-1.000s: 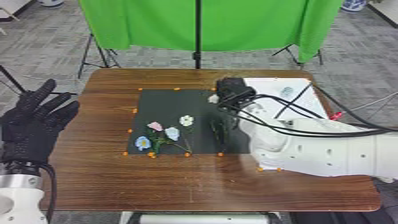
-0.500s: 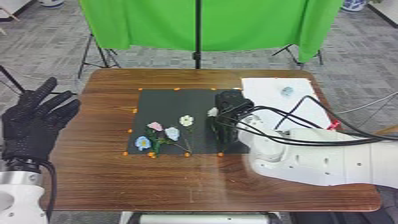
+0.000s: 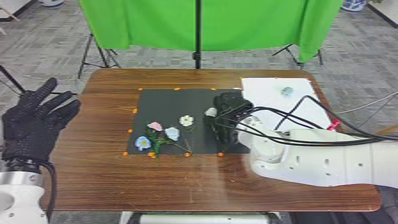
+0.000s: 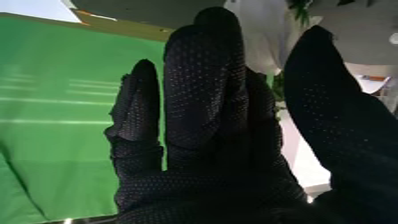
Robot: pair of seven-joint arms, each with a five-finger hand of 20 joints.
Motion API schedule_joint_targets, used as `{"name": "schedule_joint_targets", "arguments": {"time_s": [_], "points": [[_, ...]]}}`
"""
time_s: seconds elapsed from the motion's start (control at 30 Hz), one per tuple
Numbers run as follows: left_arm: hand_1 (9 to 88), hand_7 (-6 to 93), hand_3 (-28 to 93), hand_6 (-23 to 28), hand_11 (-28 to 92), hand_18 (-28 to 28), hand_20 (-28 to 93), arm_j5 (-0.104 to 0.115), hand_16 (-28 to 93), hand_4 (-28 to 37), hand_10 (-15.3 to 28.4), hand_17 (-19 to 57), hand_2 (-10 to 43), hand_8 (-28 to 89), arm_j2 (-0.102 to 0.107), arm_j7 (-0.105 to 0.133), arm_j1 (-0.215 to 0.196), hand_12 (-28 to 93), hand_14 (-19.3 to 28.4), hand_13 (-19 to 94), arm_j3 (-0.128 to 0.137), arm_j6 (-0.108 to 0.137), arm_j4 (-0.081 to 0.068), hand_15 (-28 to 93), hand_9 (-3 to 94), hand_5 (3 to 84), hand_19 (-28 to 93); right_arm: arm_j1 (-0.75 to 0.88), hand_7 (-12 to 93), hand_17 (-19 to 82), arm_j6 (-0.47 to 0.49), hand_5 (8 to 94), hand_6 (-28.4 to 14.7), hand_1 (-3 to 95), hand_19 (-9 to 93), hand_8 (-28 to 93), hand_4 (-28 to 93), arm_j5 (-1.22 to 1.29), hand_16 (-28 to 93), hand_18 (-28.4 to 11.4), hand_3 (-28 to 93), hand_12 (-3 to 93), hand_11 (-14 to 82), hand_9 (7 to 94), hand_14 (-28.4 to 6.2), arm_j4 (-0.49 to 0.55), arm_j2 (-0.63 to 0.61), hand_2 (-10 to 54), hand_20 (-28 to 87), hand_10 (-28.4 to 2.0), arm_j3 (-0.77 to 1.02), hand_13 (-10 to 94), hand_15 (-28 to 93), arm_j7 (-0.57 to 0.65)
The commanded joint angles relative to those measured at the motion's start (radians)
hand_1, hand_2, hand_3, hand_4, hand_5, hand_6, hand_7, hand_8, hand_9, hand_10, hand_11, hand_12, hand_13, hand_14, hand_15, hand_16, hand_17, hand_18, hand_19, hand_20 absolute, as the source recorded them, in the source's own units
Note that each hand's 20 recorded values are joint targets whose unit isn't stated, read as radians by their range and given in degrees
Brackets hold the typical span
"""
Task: Arrange flowers
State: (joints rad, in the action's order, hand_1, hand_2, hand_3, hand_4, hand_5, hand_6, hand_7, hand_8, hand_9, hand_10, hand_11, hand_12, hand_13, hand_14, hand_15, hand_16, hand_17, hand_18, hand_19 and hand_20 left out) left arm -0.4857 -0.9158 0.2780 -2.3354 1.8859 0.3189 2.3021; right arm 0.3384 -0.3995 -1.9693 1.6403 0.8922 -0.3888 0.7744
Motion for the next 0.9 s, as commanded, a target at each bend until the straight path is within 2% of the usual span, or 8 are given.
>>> {"name": "schedule_joint_targets", "arguments": {"time_s": [0.03,0.17,0.3,0.37,0.43,0.6,0.7,0.9], "points": [[20.8,10.6,76,7.6,25,27.1,7,-0.007,-10,-28.1,18.7,-8.6,8.2,-8,-0.021,-0.013,-0.031,12,26.6,22,0.005,0.004,0.002,52,29.2,32.1,60,-0.034,19,35,-0.014,57.4,0.1,32.9,93,-14,-28,-0.006,16,-18.1,83,16.8,29.6,70.8,-4.9,0.043,-0.056,-9.5,18,-11.3,0.024,72,68,-0.024],[20.9,10.6,76,7.5,25,27.1,6,-0.007,-10,-28.1,18.7,-8.6,8.2,-8,-0.021,-0.014,-0.025,12,26.6,22,0.000,0.010,0.002,52,29.2,32.1,60,-0.062,17,34,-0.014,53.9,-1.0,29.9,93,-13,-28,-0.021,15,-19.0,82,16.5,29.4,68.2,-6.3,0.072,-0.090,-9.5,19,-12.7,0.026,70,69,-0.020],[20.9,10.6,76,7.5,25,27.1,6,-0.003,-10,-28.1,18.9,-8.6,8.2,-8,-0.022,0.005,-0.052,12,26.6,22,0.009,0.010,0.011,52,29.2,32.1,60,-0.083,15,33,-0.039,50.0,-1.6,27.9,93,-12,-28,-0.018,15,-19.5,82,15.3,26.2,64.6,-7.3,0.075,-0.112,-9.5,18,-14.0,0.024,68,70,-0.017],[20.9,10.6,76,7.5,25,27.1,6,-0.003,-10,-28.1,18.9,-8.6,8.2,-8,-0.021,0.004,-0.044,12,26.6,22,0.006,0.011,0.008,52,29.3,32.1,60,-0.082,15,33,-0.032,49.6,-1.8,27.8,93,-12,-28,0.017,14,-19.6,81,15.2,25.8,64.3,-7.3,0.078,-0.122,-9.5,18,-14.1,0.038,68,71,-0.023],[20.9,10.6,76,7.6,25,27.1,6,-0.004,-10,-28.1,18.7,-8.6,8.2,-8,-0.024,0.006,-0.052,12,26.6,22,0.010,0.009,0.010,52,29.2,32.1,60,-0.074,16,33,-0.007,51.5,-1.7,27.9,93,-12,-28,0.023,14,-19.7,81,15.3,25.8,64.6,-7.3,0.074,-0.122,-9.5,18,-14.2,0.049,68,71,-0.035],[20.9,10.6,76,7.5,25,27.2,6,-0.005,-10,-28.1,18.8,-8.5,8.1,-8,-0.023,0.003,-0.036,12,26.6,22,0.001,0.005,0.005,52,29.3,32.1,60,-0.052,18,34,0.036,58.0,-1.1,29.9,93,-12,-27,0.011,14,-19.7,82,15.5,25.9,67.2,-7.2,0.063,-0.119,-9.5,19,-13.6,0.057,69,71,-0.009],[20.8,10.6,76,7.5,26,27.1,6,-0.002,-10,-28.1,18.8,-8.5,8.1,-8,-0.025,0.010,-0.044,12,26.6,22,0.005,0.012,0.009,52,29.2,32.1,60,-0.041,18,34,0.088,59.0,-1.1,30.8,93,-13,-27,0.012,14,-19.6,82,15.8,26.1,67.7,-7.1,0.055,-0.114,-9.5,19,-13.5,0.068,69,71,-0.013],[20.8,10.6,77,7.6,25,27.1,6,-0.001,-10,-28.1,18.8,-8.5,8.0,-8,-0.026,0.013,-0.048,12,26.6,22,0.009,0.007,0.010,52,29.3,32.1,60,-0.016,18,34,0.167,58.1,-1.2,32.9,93,-13,-27,0.003,14,-19.7,82,16.0,26.3,67.5,-7.1,0.057,-0.106,-9.5,19,-13.3,0.074,69,71,-0.008]]}}
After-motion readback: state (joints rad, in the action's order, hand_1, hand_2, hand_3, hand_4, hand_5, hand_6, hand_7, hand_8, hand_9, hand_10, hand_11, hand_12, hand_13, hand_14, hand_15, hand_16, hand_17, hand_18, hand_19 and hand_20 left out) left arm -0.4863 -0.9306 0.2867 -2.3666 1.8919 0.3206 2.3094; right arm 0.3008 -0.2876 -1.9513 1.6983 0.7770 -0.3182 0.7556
